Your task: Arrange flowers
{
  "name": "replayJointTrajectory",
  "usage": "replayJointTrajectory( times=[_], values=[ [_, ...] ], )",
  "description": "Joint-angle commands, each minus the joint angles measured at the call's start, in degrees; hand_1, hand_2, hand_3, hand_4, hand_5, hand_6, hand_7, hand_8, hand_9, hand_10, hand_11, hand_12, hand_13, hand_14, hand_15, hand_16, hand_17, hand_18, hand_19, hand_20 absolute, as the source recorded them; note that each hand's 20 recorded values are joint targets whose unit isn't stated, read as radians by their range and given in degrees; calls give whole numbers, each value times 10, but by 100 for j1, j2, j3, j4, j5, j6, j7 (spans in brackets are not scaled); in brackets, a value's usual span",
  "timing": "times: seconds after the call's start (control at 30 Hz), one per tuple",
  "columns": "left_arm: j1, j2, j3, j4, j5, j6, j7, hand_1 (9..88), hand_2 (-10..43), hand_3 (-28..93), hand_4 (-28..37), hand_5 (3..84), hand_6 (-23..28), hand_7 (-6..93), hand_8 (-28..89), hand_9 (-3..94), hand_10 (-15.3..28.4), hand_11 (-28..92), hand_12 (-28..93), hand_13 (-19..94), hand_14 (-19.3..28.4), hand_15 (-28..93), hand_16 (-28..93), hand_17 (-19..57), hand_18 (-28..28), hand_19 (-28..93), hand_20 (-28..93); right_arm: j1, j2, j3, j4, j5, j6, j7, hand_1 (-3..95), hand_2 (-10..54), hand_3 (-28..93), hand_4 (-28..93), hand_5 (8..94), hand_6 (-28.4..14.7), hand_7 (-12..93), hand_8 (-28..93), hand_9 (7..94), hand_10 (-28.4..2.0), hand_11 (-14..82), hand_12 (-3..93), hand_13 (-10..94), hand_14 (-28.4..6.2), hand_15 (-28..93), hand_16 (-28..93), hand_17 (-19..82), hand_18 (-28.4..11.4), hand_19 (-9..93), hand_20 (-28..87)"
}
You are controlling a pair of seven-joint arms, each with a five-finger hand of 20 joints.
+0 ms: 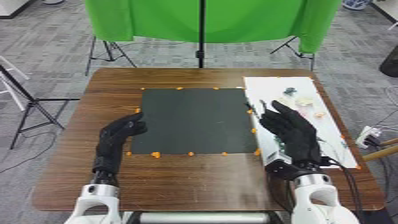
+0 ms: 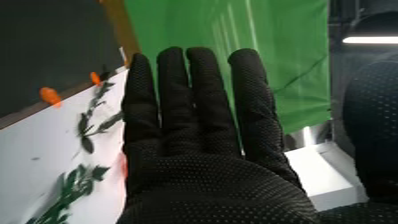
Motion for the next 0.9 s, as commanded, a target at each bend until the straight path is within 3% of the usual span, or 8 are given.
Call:
replayJointTrajectory(
  times=[0.03,0.13,0.23,0.4,0.5,0.63,0.8,0.9],
  values=[
    [53,17,224,51,-74,504,49,304,-11,663,-216,530,32,179,-79,528,143,269,125,416,187,419,-39,14,143,199,213,-196,-75,8,-131,-104,165,76,176,-17,767,-172,511,-4,180,-102,561,-149,82,147,475,-134,147,164,283,-127,204,355],
    [45,33,282,25,-283,900,134,307,-6,665,-218,540,34,185,-79,541,144,281,128,426,186,439,-40,16,144,210,217,-226,-68,-11,-173,-214,234,81,183,-22,766,-170,516,-4,185,-104,567,-146,89,150,497,-130,153,168,315,-131,219,363],
    [83,8,277,-29,-487,940,66,307,-3,666,-219,543,34,189,-79,546,144,287,127,427,187,453,-43,16,143,216,218,-309,1,-43,-294,-1379,655,351,207,-44,756,-163,515,-5,188,-104,571,-148,101,159,533,-134,162,186,352,-141,315,398],
    [193,4,257,-59,-298,863,16,306,-3,667,-220,542,34,192,-81,547,145,292,127,426,188,460,-49,15,143,219,219,-293,150,-157,-399,-4987,1529,1239,267,-93,704,-177,559,-16,224,-99,636,-149,190,199,656,-120,348,208,430,-147,660,401],
    [216,18,238,-69,-328,880,-11,307,-3,667,-220,541,34,192,-82,547,144,292,125,426,188,461,-51,15,143,219,218,-373,253,-53,-479,-6783,1272,1901,265,-95,648,-253,586,-20,225,-90,661,-150,238,224,703,-112,452,225,481,-145,774,396],
    [174,16,199,-72,-283,855,5,308,-3,666,-220,541,35,193,-82,544,145,292,125,425,189,463,-52,15,143,220,217,-359,592,-89,-615,-8272,477,3015,351,-95,390,-282,601,-35,200,-76,653,-161,257,252,719,-113,541,246,522,-146,849,374],
    [189,21,164,-93,-281,861,-66,308,-4,666,-219,540,35,191,-82,542,145,292,125,422,189,463,-54,14,143,221,217,77,1012,-343,-369,-8771,-328,3945,247,-95,589,-282,574,-55,209,-45,610,-180,261,270,707,-126,572,259,523,-155,872,374],
    [182,3,168,-96,-263,866,-70,307,-4,665,-218,538,35,190,-81,542,144,292,124,421,188,463,-54,14,143,222,217,147,1055,-334,-302,-8716,-364,4001,249,-95,628,-282,545,-67,246,-45,573,-186,300,306,696,-132,599,270,523,-159,893,384]
  ],
)
